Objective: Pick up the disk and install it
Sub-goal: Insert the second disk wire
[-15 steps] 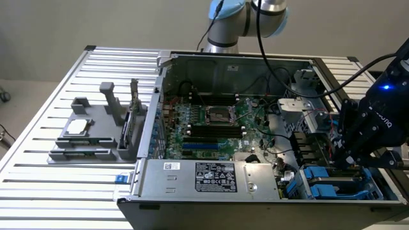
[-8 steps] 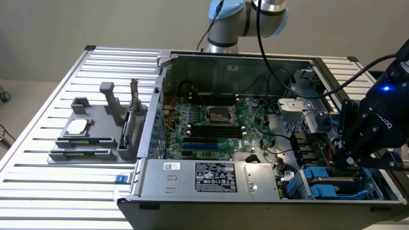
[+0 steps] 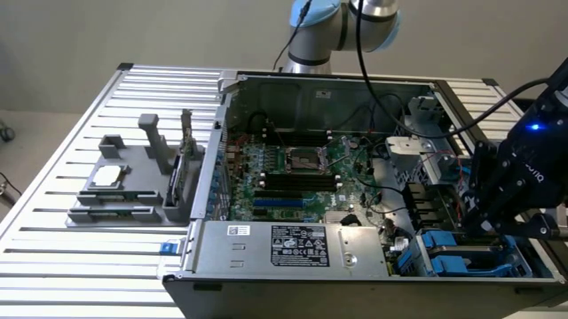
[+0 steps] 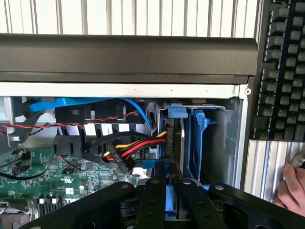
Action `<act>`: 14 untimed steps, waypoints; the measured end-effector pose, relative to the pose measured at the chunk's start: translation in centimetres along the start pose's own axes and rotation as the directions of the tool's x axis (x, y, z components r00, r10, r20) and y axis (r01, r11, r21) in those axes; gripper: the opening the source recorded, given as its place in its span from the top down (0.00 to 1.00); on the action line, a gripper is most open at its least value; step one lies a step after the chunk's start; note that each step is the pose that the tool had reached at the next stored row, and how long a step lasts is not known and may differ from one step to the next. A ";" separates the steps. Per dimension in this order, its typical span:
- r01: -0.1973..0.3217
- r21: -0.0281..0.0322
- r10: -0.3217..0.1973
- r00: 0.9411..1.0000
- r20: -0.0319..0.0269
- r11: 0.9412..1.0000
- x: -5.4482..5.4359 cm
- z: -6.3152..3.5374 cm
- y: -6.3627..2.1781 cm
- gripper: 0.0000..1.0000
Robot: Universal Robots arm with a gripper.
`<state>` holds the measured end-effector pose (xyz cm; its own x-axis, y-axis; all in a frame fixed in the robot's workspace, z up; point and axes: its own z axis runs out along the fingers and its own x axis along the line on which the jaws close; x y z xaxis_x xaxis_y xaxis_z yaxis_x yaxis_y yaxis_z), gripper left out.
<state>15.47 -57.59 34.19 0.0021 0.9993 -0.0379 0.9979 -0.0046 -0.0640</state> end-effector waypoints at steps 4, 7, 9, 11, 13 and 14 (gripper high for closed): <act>0.000 0.000 0.000 1.000 0.000 1.000 -0.1 0.16 0.01 0.84; 0.000 0.000 0.000 1.000 0.000 1.000 -0.1 0.21 0.01 0.84; 0.000 0.000 0.000 1.000 0.000 1.000 -0.1 0.23 -0.01 0.84; 0.000 0.000 0.000 1.000 -0.001 1.000 -0.1 0.25 -0.07 0.84; 0.000 0.000 0.000 1.000 -0.001 1.000 -0.1 0.24 -0.11 0.84; 0.000 0.000 0.000 1.000 -0.001 1.000 -0.1 0.23 -0.12 0.84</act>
<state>15.34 -57.70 33.97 0.0021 0.9993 -0.0367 0.9979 -0.0044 -0.0639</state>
